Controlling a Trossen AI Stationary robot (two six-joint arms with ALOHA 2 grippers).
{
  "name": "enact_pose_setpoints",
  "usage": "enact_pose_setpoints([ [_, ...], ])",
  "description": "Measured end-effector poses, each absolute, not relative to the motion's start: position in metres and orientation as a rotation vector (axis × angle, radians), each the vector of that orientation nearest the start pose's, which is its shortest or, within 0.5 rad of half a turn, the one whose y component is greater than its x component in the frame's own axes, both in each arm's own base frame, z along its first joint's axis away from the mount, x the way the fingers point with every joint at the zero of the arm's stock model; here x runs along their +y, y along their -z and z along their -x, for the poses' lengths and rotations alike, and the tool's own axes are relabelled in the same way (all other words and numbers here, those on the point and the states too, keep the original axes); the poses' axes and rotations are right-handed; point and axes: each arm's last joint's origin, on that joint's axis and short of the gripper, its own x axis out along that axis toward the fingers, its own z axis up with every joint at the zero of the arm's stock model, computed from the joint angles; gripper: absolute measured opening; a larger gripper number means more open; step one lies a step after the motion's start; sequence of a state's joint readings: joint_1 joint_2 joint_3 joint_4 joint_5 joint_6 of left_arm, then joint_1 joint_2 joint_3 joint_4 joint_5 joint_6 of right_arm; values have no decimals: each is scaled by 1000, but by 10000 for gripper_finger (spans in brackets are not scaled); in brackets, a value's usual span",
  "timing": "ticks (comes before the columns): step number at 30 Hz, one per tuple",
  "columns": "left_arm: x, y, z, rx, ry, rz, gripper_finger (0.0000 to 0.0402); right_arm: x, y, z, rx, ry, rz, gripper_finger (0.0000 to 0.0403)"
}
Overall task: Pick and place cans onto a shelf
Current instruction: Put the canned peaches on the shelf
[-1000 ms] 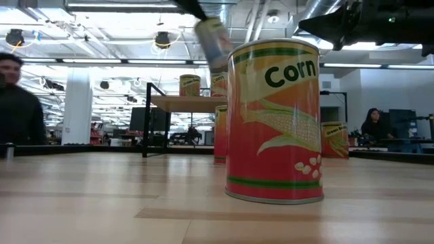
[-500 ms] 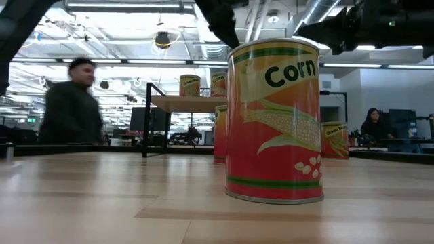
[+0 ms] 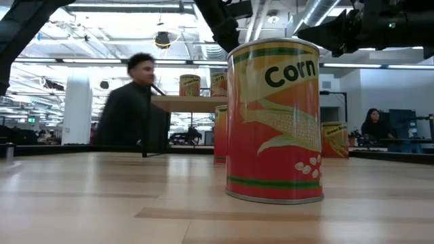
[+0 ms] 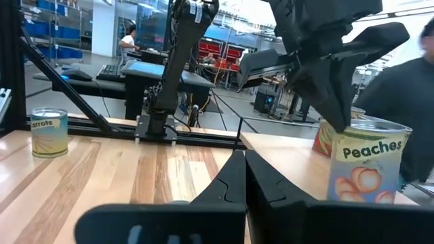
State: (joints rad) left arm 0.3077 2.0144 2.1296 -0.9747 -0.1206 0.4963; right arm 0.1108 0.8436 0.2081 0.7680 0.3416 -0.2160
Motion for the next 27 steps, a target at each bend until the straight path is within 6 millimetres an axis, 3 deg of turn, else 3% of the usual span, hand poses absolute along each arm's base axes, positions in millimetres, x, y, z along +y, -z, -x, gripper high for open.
enact_pose_setpoints([
  [8,134,-360,-410,932,-174,-409,44,9,-216,-172,-99,243,186,10],
  [14,133,-392,-404,858,-219,-448,51,9,-216,-172,-98,243,187,10],
  [19,124,-422,-389,756,-146,-391,29,9,-216,-172,-98,244,188,10],
  [22,119,-430,-375,747,-49,-321,5,9,-216,-172,-98,244,191,10],
  [27,110,-433,-359,719,24,-267,1,9,-215,-172,-94,245,204,10],
])
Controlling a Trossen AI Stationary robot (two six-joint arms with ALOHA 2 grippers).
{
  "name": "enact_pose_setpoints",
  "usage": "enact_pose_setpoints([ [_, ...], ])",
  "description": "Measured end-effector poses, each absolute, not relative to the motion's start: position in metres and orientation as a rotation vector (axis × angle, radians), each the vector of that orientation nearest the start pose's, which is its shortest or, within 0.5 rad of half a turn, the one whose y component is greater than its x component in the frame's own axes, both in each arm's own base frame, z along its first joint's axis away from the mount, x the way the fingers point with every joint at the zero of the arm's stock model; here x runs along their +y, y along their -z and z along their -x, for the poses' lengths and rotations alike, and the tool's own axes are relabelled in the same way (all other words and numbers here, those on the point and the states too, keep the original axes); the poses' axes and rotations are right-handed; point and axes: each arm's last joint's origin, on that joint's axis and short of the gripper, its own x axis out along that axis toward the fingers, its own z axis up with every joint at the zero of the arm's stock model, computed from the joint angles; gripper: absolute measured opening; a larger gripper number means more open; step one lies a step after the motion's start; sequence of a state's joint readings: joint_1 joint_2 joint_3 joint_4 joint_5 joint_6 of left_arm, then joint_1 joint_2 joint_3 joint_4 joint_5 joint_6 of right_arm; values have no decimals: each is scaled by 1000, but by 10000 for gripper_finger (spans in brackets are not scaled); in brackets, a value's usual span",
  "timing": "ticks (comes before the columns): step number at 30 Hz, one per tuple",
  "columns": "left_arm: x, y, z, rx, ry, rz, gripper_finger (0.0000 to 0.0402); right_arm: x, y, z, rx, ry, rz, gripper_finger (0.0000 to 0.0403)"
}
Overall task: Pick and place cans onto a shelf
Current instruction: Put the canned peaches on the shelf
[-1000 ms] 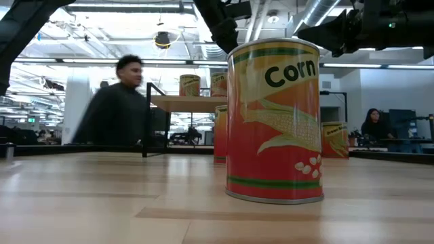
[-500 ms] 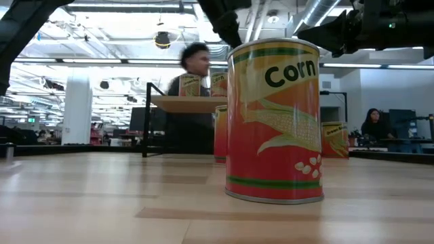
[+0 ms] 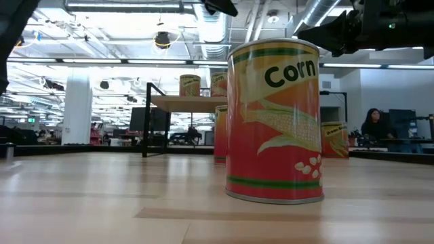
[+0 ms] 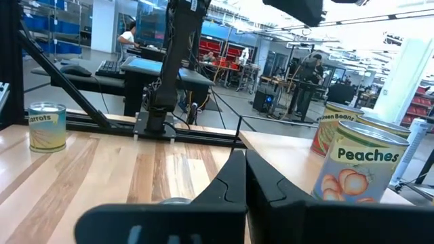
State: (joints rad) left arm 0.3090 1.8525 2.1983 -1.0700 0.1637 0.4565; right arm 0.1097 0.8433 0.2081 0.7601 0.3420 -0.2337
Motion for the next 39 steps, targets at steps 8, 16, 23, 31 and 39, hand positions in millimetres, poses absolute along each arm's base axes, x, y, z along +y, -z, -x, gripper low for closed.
enact_pose_setpoints([
  [8,94,-396,-329,626,6,-244,0,9,-214,-172,-77,243,209,10],
  [16,72,-348,-254,362,-107,-159,0,7,-214,-172,-75,257,154,5],
  [23,57,-296,-196,182,-218,-100,0,0,-237,-191,3,296,97,4],
  [31,50,-265,-151,8,-376,-101,0,-23,-302,-238,353,271,306,8],
  [39,52,-268,-127,-84,-457,-105,0,-72,-356,-271,665,266,272,46],
])
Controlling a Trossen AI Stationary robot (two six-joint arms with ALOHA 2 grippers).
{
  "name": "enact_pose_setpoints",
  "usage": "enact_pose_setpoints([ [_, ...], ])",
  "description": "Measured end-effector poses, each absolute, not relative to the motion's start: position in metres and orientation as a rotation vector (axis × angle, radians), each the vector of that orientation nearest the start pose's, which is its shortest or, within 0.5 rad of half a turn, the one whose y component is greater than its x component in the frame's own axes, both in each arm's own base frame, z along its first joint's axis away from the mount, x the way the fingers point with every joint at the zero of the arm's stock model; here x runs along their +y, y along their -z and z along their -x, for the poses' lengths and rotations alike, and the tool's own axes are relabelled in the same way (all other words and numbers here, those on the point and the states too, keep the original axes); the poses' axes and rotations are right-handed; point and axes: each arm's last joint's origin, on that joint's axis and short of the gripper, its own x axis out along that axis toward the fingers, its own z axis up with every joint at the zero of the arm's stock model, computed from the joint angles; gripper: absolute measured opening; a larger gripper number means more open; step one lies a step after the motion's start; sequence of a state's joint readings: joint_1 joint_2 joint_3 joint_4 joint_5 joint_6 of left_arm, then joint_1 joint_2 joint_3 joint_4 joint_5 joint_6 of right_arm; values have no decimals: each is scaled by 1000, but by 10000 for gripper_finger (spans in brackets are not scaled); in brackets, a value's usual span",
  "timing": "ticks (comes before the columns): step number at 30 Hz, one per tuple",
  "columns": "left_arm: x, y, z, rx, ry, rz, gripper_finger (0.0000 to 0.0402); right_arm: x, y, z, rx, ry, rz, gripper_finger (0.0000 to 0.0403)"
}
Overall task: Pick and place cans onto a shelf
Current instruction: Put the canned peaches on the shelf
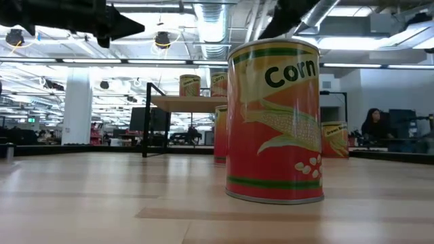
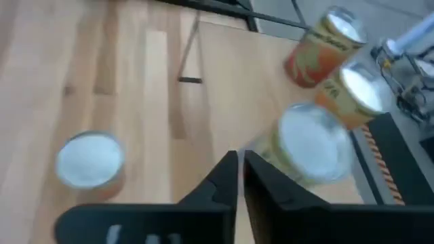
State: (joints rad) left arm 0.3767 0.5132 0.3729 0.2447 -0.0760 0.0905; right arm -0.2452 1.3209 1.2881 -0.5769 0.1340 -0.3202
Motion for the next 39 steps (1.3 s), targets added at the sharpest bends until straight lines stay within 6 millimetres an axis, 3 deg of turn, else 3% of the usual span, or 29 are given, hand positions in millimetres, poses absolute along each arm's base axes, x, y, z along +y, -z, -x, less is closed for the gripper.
enact_pose_setpoints([
  [12,63,-264,-126,-30,-519,-136,0,-117,-366,-307,891,249,367,142],
  [19,63,-263,-127,-19,-519,-145,0,-131,-356,-320,989,222,377,156],
  [26,63,-262,-127,-8,-518,-143,0,-136,-353,-324,1018,218,385,121],
  [34,63,-260,-127,12,-517,-155,0,-136,-354,-324,1014,219,387,13],
  [39,63,-259,-127,20,-516,-153,0,-137,-354,-324,1004,221,395,19],
])
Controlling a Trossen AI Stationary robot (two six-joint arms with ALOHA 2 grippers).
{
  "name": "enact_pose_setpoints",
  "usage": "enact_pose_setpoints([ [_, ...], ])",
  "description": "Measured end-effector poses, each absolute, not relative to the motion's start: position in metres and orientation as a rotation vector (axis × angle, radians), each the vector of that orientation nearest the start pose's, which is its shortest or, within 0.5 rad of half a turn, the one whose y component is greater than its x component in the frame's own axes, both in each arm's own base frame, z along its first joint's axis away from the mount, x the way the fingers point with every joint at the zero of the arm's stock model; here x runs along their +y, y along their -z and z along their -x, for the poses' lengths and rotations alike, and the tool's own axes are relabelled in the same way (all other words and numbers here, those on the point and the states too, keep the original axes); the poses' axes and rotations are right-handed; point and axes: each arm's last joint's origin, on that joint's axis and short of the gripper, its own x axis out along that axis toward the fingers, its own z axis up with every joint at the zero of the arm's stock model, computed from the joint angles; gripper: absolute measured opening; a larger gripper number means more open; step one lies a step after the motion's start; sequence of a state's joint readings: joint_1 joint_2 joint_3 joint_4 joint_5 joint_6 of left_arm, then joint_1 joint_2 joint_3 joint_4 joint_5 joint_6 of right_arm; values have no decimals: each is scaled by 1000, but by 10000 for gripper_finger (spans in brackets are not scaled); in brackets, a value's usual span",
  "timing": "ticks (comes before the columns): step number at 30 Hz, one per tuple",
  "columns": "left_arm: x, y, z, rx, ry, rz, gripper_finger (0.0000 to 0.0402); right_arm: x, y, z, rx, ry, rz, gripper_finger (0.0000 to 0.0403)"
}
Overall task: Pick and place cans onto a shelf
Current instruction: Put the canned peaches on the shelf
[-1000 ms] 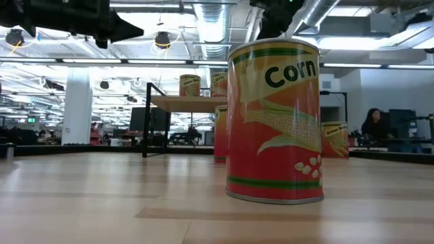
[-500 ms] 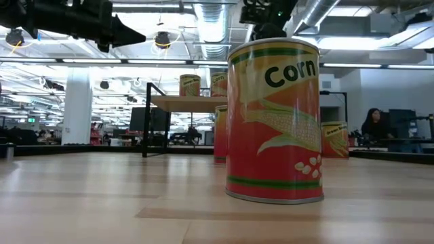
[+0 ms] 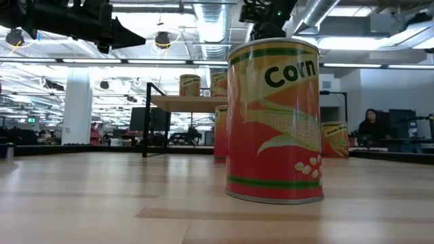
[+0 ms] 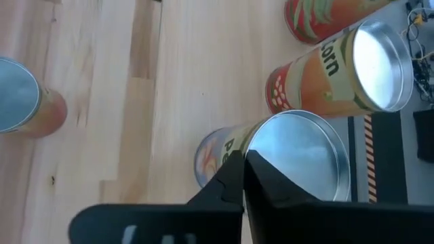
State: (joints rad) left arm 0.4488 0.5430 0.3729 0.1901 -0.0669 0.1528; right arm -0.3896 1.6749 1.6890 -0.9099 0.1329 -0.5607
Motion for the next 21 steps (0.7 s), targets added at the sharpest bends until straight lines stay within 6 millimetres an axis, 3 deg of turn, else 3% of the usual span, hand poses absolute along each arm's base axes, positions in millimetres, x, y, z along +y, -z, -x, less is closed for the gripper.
enact_pose_setpoints([
  [10,63,-259,-127,20,-516,-152,0,-175,-365,-308,977,298,436,9],
  [21,63,-260,-127,18,-517,-152,0,-215,-359,-291,948,303,348,5],
])
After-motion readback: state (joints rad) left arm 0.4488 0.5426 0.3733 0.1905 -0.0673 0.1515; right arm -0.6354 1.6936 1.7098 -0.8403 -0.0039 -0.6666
